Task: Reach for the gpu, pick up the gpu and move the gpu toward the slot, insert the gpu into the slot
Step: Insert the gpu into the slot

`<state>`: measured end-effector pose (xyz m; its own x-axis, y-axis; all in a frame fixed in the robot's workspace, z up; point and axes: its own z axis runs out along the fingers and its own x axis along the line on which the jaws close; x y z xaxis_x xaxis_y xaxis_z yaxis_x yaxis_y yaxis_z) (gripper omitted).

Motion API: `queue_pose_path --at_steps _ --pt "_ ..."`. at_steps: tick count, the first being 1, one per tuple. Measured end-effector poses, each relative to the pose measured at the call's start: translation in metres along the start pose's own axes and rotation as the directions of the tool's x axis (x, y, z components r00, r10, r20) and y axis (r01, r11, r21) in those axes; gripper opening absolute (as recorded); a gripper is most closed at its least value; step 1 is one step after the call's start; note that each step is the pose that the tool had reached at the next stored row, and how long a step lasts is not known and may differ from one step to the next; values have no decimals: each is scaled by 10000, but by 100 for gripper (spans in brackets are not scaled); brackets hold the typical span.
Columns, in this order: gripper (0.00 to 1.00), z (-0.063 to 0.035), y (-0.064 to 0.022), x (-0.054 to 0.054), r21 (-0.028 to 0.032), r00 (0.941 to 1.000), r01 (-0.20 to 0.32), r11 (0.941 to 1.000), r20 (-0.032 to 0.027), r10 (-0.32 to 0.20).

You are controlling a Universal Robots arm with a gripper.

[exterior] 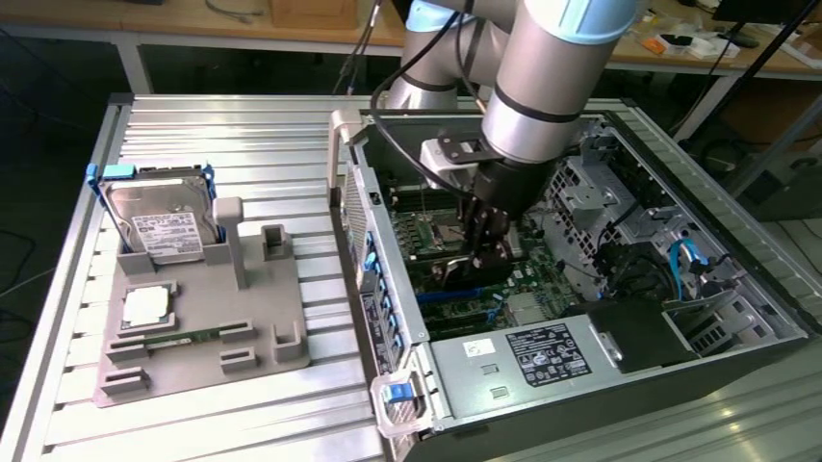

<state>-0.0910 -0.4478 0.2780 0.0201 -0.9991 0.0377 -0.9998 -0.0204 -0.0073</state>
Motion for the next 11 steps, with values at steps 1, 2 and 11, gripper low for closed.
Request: queue_pose_path --at_steps 1,2,11 --pt "27 3 7 0 1 10000 0 10000 -1 0" --pt "27 7 15 0 3 10000 0 10000 -1 0" --pt "27 26 45 -2 9 10000 -1 10000 0 1"
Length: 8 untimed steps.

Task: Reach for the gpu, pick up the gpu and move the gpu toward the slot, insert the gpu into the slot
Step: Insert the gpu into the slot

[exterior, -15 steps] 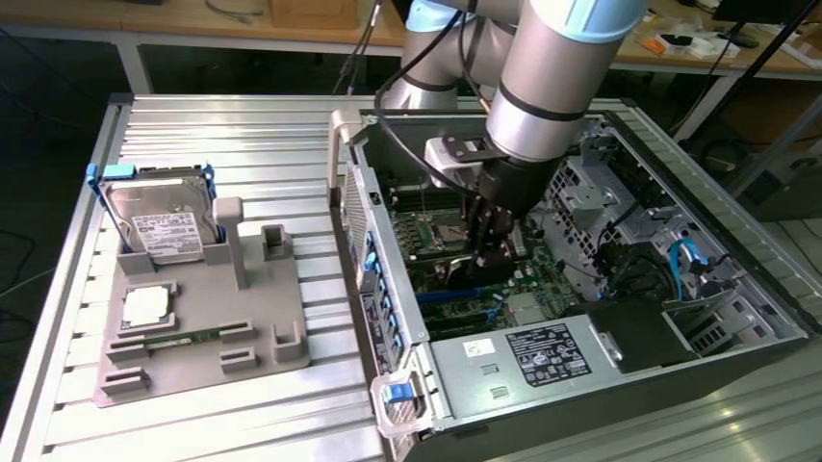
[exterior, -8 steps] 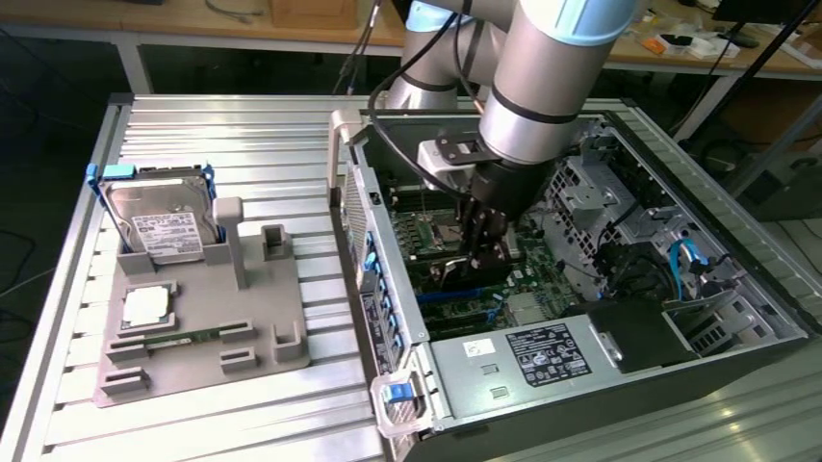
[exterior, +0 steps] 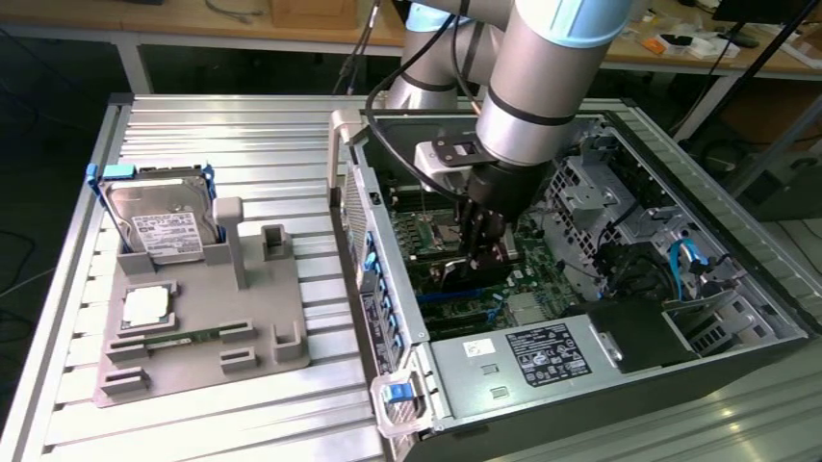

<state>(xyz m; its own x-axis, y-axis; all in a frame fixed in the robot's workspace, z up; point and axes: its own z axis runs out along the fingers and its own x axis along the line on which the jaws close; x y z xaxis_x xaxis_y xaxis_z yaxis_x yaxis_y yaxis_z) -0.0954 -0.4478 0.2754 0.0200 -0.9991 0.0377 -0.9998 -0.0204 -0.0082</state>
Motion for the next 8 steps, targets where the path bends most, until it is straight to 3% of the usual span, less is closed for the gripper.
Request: queue_pose_path --at_steps 8 --pt "27 11 1 0 -1 10000 1 10000 5 -1"
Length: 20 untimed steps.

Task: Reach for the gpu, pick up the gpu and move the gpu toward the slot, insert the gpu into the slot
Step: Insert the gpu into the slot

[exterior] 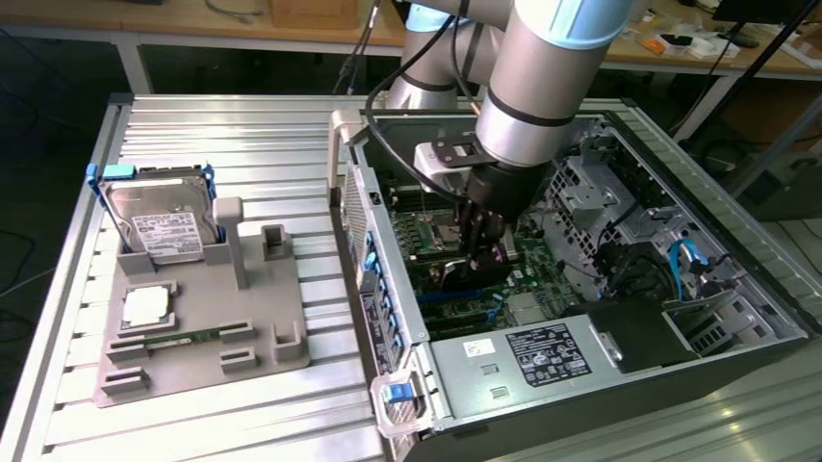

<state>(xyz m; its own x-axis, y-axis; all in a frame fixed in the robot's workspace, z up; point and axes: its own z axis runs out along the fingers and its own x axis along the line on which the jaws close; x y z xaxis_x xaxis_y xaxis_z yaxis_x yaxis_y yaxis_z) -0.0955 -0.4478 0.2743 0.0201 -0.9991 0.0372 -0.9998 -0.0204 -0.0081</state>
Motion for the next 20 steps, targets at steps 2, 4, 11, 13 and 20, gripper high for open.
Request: queue_pose_path --at_steps 2,4,11,13,20 --pt "27 2 0 0 1 10000 0 10000 3 0" --pt "27 4 1 -1 1 10000 0 10000 10 0" --pt "27 17 3 -1 2 10000 -1 10000 35 1" --pt "27 17 2 -1 2 10000 -1 10000 38 1" --pt "27 23 3 -1 2 10000 -1 10000 63 1"
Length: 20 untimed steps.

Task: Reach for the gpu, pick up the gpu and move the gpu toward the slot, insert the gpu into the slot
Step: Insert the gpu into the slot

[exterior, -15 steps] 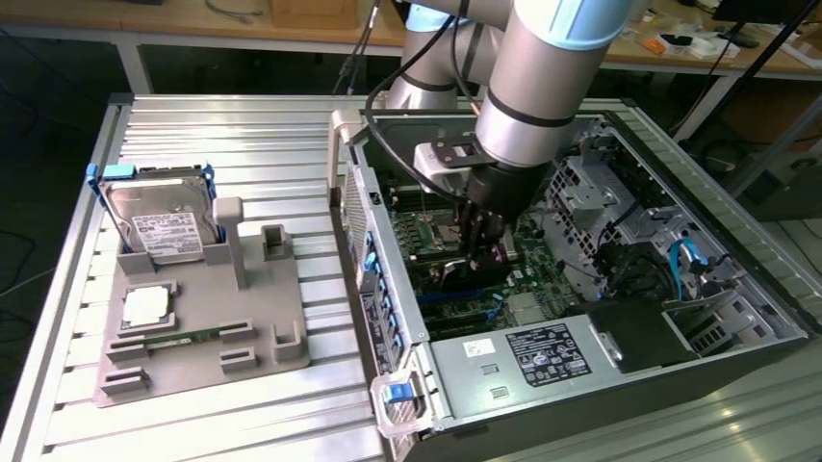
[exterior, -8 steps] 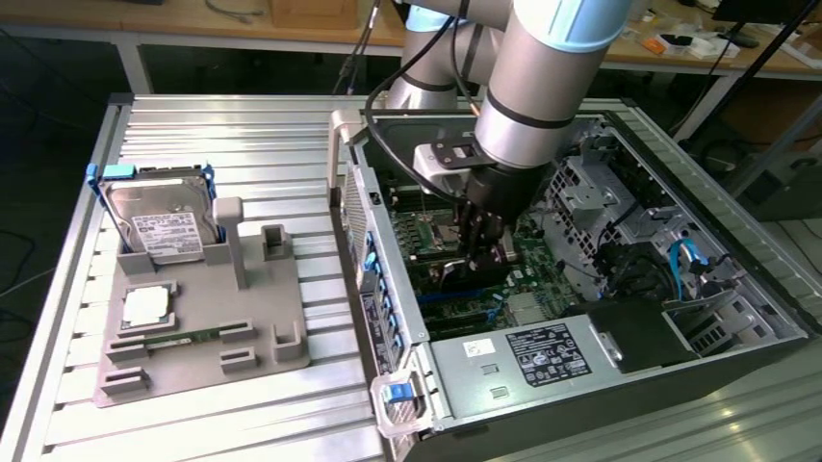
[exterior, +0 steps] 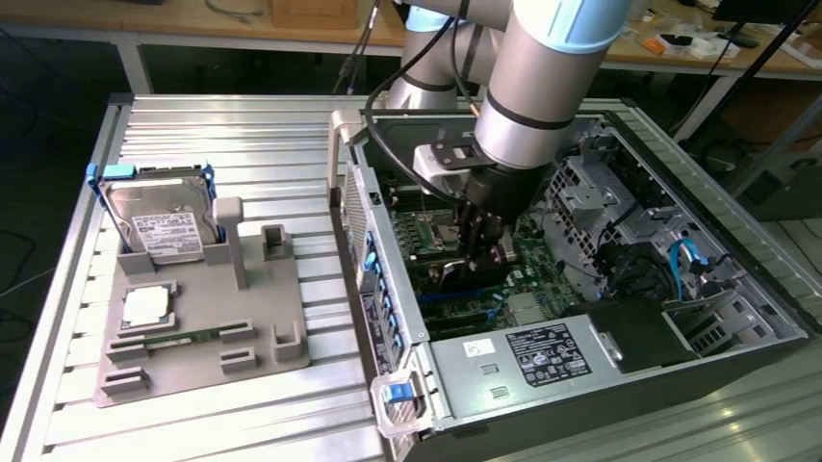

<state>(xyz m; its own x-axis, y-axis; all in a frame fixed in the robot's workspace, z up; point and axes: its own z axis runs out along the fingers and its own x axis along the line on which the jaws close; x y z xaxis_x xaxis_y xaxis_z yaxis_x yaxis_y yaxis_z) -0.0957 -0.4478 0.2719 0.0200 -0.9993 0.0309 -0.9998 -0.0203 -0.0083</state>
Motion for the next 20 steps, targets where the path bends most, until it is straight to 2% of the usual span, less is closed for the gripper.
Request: queue_pose_path --at_steps 5,11,14,20 --pt "27 12 0 0 0 10000 0 10000 20 0" --pt "27 28 0 -6 3 9999 -1 10000 147 0" --pt "27 31 -1 -11 3 9998 1 10000 189 -1" --pt "27 35 0 -12 4 9998 -2 10000 206 2"
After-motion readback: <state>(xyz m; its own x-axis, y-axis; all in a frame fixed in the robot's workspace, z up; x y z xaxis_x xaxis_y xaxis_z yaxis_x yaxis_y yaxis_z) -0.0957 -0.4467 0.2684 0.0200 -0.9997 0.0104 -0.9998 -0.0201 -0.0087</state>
